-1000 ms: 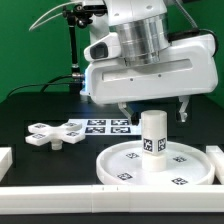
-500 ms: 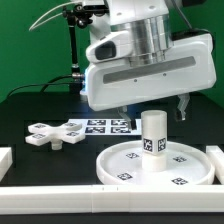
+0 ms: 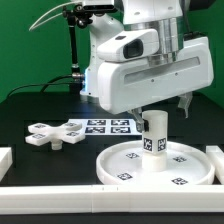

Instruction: Assemble round table

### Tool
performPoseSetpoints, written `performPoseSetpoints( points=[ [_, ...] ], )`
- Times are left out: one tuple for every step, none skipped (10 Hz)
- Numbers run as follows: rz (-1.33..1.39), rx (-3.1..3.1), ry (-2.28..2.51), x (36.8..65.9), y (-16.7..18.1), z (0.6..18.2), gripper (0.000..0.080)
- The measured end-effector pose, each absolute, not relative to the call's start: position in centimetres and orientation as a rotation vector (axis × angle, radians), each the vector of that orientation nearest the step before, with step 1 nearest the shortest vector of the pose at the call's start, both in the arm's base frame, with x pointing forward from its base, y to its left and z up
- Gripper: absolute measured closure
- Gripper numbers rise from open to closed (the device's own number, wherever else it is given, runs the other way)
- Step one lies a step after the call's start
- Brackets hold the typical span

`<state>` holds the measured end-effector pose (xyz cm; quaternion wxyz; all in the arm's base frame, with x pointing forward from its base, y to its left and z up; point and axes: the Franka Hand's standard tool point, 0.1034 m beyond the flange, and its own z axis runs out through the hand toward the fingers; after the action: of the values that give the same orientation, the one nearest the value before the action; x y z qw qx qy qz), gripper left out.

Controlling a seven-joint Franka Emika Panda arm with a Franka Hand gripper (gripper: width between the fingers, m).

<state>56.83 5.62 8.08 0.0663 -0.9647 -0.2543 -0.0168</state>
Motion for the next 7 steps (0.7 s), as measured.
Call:
performPoseSetpoints(
  points=[
    [-0.055,-2.891,-0.837,56.83,5.56,8.05,0.0150],
    [-0.061,-2.860,-0.942,56.82,5.46,8.02,0.0150],
    [-0.068,-2.827,-1.047,56.84,5.39,8.01,0.0150],
    [-0.080,-2.780,-1.216,56.97,5.26,8.04,0.0150],
    [-0.082,-2.720,-1.383,56.98,5.18,8.01,0.0150],
    [-0.081,-2.660,-1.521,57.00,5.12,8.02,0.0150],
    [-0.077,-2.606,-1.638,57.07,5.06,8.07,0.0150]
  ],
)
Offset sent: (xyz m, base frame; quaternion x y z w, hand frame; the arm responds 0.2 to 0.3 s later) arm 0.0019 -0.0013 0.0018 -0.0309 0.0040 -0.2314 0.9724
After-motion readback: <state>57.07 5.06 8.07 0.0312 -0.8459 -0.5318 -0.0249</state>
